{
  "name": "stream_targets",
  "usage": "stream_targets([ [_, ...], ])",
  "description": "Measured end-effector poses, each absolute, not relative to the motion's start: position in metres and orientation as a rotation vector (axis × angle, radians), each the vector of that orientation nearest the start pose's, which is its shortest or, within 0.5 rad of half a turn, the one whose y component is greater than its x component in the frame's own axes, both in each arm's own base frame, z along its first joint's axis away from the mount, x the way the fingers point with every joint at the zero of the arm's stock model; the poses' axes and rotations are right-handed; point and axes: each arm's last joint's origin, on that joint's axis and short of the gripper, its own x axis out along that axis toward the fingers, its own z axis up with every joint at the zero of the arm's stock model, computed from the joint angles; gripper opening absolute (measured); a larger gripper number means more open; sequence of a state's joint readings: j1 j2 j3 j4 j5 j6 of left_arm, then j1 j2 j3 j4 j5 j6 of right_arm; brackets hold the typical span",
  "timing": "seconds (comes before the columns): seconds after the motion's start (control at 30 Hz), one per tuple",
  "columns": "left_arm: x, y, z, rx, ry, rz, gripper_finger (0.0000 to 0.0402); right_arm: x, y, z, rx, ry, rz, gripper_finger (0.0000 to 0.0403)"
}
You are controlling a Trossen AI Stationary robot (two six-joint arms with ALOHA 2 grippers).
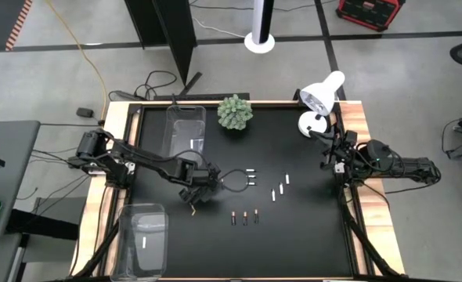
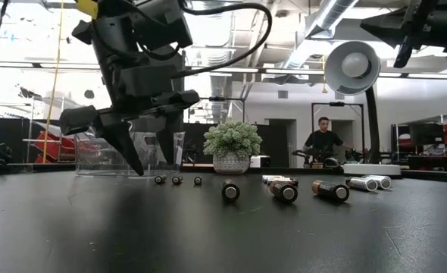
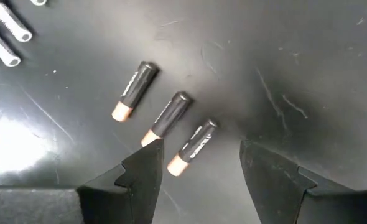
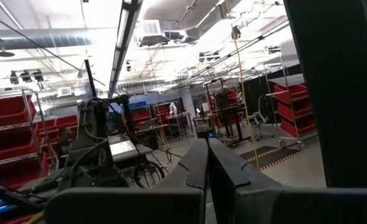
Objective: Sort batteries
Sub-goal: Put the copper and black battery into the top transparent bin
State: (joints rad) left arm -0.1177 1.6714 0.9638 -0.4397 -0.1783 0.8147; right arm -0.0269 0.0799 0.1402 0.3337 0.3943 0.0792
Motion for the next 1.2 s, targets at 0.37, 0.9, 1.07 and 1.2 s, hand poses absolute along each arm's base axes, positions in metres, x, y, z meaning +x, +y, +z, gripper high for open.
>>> stream_targets([
  [0.37, 0.312, -0.028, 0.161, 0.856, 1.098, -0.445, 0.0205, 0.085, -0.013, 0.236, 0.15, -0.407, -0.4, 0.0031],
  [0.9, 0.316, -0.028, 0.15, 0.851, 1.119, -0.441, 0.0205, 0.085, -0.013, 0.235, 0.148, -0.404, -0.401, 0.0031],
  [1.07, 0.317, -0.025, 0.148, 0.84, 1.127, -0.436, 0.0205, 0.085, -0.013, 0.235, 0.148, -0.403, -0.401, 0.0031],
  [1.2, 0.317, -0.021, 0.148, 0.823, 1.133, -0.433, 0.0199, 0.085, -0.013, 0.235, 0.148, -0.403, -0.401, 0.0031],
])
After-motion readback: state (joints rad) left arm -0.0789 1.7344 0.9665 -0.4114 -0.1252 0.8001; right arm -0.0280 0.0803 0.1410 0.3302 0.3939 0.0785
